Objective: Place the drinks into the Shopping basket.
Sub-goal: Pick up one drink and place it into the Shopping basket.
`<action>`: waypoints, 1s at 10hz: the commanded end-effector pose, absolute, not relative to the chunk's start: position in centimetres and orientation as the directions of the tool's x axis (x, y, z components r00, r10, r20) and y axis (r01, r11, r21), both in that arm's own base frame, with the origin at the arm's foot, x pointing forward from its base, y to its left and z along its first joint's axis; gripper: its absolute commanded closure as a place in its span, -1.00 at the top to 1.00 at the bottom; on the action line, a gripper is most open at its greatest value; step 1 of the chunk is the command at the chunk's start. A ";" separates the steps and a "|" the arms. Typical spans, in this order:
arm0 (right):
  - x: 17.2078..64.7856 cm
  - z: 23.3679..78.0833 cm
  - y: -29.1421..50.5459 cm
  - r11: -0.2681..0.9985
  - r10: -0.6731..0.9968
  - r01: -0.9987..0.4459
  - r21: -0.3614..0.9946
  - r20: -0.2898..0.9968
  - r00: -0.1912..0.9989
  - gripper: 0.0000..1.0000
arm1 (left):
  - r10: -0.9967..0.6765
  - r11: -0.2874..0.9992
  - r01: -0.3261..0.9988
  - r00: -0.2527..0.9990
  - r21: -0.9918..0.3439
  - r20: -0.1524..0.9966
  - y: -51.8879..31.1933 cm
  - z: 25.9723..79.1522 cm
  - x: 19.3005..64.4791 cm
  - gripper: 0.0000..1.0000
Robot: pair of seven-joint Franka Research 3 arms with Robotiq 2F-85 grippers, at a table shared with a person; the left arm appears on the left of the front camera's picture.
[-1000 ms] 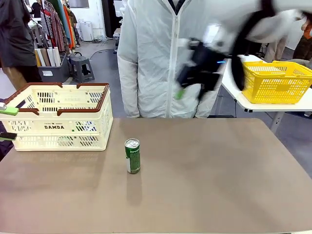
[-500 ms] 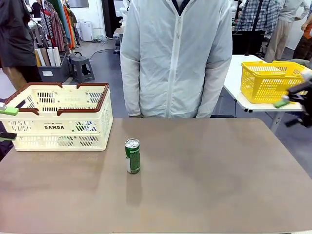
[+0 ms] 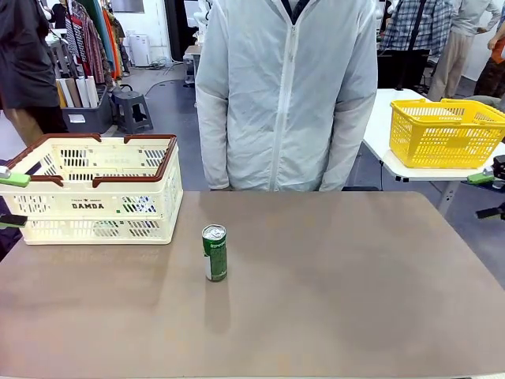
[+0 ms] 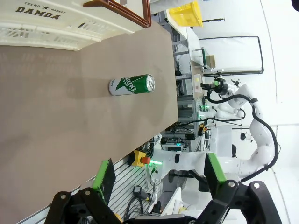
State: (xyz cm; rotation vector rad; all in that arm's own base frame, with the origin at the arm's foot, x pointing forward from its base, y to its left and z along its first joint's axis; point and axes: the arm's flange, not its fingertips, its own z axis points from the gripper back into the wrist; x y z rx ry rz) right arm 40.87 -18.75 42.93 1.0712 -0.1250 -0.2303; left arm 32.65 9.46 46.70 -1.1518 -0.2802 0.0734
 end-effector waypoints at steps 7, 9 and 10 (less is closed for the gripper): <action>40.4 44.1 -18.4 0.487 -0.239 0.134 0.863 -0.016 0.971 1.00 | 0.166 0.783 -0.064 0.980 -0.619 0.108 -5.0 57.2 36.4 1.00; 40.4 44.1 -18.4 0.487 -0.239 0.134 0.863 -0.016 0.971 1.00 | 0.013 0.919 0.014 0.998 -0.395 0.067 -15.4 60.5 39.8 1.00; 40.4 44.1 -18.4 0.487 -0.239 0.134 0.863 -0.016 0.971 1.00 | 0.020 0.964 -0.002 0.998 -0.267 0.063 -20.6 60.9 41.8 1.00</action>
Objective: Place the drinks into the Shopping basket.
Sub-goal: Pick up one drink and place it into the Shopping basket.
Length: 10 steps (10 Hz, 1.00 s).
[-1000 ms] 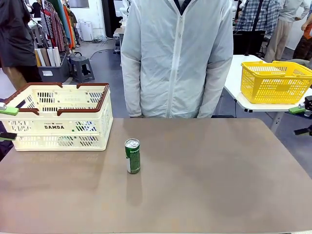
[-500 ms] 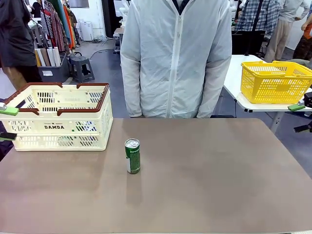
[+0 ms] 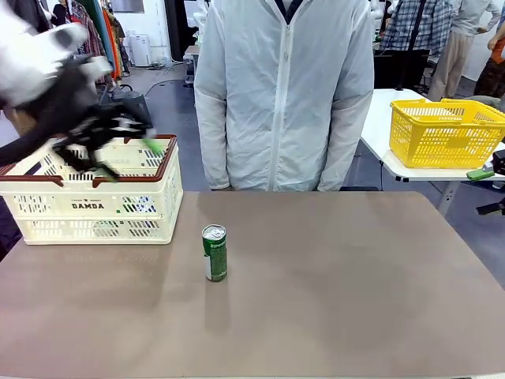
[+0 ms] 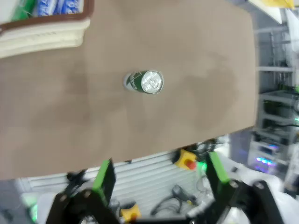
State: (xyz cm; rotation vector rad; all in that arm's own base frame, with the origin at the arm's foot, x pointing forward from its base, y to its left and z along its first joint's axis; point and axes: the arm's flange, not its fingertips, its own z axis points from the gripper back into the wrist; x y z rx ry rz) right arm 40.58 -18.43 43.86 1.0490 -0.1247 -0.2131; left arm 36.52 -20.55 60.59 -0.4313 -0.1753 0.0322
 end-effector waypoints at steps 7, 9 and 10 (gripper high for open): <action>40.4 44.1 -18.4 0.487 -0.239 0.134 0.863 -0.016 0.971 1.00 | -0.081 0.996 0.080 0.996 -0.041 -0.040 -34.7 48.3 44.5 1.00; 40.4 44.1 -18.4 0.487 -0.239 0.134 0.863 -0.016 0.971 1.00 | -0.094 0.995 0.093 0.995 -0.036 -0.043 -34.9 45.3 44.3 1.00; 40.4 44.1 -18.4 0.487 -0.239 0.134 0.863 -0.016 0.971 1.00 | -0.069 0.996 0.068 0.997 -0.051 -0.036 -34.8 44.2 44.5 1.00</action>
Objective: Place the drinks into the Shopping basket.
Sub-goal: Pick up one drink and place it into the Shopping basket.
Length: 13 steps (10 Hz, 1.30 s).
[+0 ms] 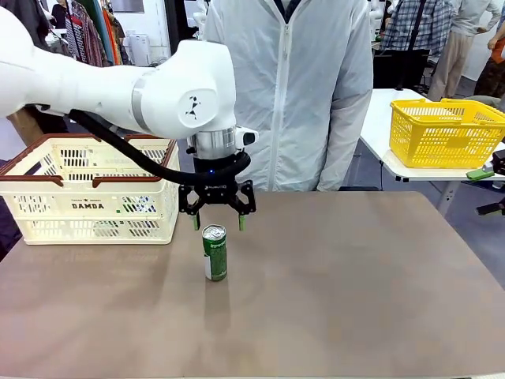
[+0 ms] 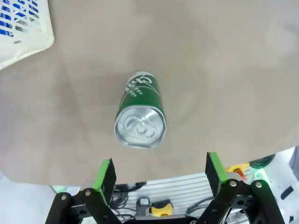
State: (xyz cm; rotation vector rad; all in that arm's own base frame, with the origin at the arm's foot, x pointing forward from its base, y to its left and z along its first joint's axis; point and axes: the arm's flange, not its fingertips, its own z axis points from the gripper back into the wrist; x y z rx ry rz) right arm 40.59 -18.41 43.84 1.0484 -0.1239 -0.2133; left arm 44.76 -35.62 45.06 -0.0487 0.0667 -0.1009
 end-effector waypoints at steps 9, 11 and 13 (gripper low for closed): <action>40.4 44.1 -18.4 0.487 -0.239 0.134 0.863 -0.016 0.971 1.00 | 0.015 1.000 -0.015 1.000 -0.015 -0.028 -34.3 39.4 45.7 0.69; 40.4 44.1 -18.4 0.487 -0.239 0.134 0.863 -0.016 0.971 1.00 | 0.016 1.000 -0.015 1.000 0.018 -0.008 -34.2 39.3 45.8 -1.00; 40.4 44.1 -18.4 0.487 -0.239 0.134 0.863 -0.016 0.971 1.00 | 0.021 0.999 -0.021 1.000 0.032 0.007 -34.2 39.3 46.0 -1.00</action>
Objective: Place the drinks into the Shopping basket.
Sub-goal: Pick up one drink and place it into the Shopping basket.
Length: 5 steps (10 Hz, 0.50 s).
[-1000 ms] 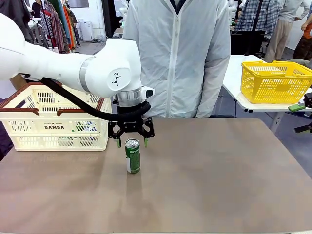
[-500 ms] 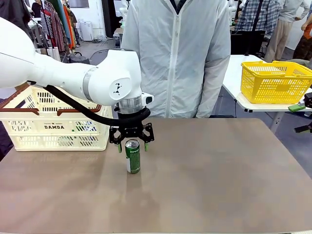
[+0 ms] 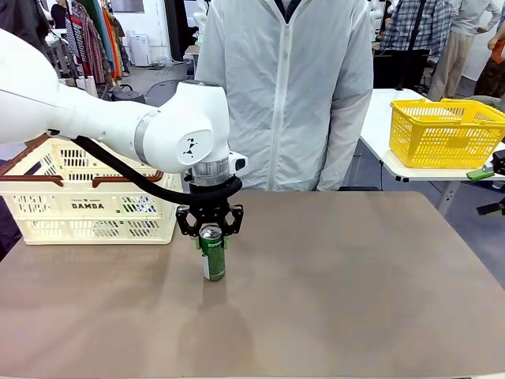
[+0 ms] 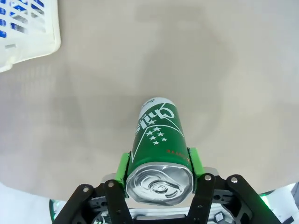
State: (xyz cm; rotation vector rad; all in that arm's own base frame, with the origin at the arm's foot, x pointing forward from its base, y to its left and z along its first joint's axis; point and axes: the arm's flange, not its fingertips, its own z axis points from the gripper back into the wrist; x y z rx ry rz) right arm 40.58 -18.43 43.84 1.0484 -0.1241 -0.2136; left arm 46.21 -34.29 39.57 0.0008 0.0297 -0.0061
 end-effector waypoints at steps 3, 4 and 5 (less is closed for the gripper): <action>40.4 44.1 -18.4 0.487 -0.239 0.134 0.863 -0.016 0.971 1.00 | -0.014 1.000 0.014 1.000 -0.002 0.014 -34.2 40.2 46.0 -1.00; 40.4 44.1 -18.4 0.487 -0.239 0.134 0.863 -0.016 0.971 1.00 | -0.038 0.999 0.039 0.999 -0.034 0.020 -33.7 41.9 45.5 -1.00; 40.4 44.1 -18.4 0.487 -0.239 0.134 0.863 -0.016 0.971 1.00 | -0.053 0.996 0.057 0.997 -0.069 0.060 -32.4 45.5 44.8 -1.00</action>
